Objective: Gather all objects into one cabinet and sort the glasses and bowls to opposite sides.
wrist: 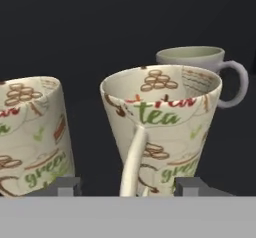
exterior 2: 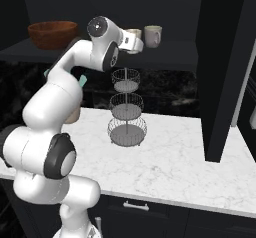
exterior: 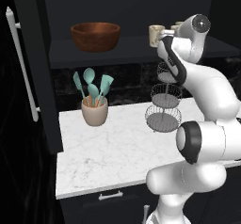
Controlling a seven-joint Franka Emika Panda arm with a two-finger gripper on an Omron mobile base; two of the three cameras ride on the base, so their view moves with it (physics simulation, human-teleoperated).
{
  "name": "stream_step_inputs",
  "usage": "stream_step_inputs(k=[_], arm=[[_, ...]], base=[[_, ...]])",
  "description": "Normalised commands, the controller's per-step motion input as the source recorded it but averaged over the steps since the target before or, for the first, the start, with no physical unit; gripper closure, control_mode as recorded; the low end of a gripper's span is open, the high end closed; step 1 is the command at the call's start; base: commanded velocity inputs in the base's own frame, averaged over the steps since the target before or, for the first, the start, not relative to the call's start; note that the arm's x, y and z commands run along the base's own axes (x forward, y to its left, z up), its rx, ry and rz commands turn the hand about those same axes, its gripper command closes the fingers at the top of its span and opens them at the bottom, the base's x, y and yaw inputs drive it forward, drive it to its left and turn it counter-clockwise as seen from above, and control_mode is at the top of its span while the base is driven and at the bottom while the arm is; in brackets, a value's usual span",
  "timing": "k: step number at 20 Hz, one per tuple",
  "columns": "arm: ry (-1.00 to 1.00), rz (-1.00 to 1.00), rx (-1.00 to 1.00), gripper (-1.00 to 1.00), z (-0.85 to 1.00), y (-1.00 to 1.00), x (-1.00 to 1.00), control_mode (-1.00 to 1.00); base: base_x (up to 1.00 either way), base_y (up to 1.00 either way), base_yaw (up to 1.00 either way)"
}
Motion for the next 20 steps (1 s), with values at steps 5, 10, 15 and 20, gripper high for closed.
stream_step_inputs(k=[5,10,15,20], arm=[[-0.09,0.01,0.07,-1.00,0.00,-0.18,-0.27,-1.00],[-0.21,0.02,0.03,-1.00,-0.19,-0.02,-0.99,-1.00],[-0.29,0.06,0.00,-1.00,-0.77,0.11,-1.00,-1.00],[-0.25,0.08,-0.04,-1.00,-1.00,0.23,-1.00,-1.00]], base=[[0.00,0.00,0.00],[0.00,0.00,0.00],[0.00,0.00,0.00],[0.00,0.00,0.00]])
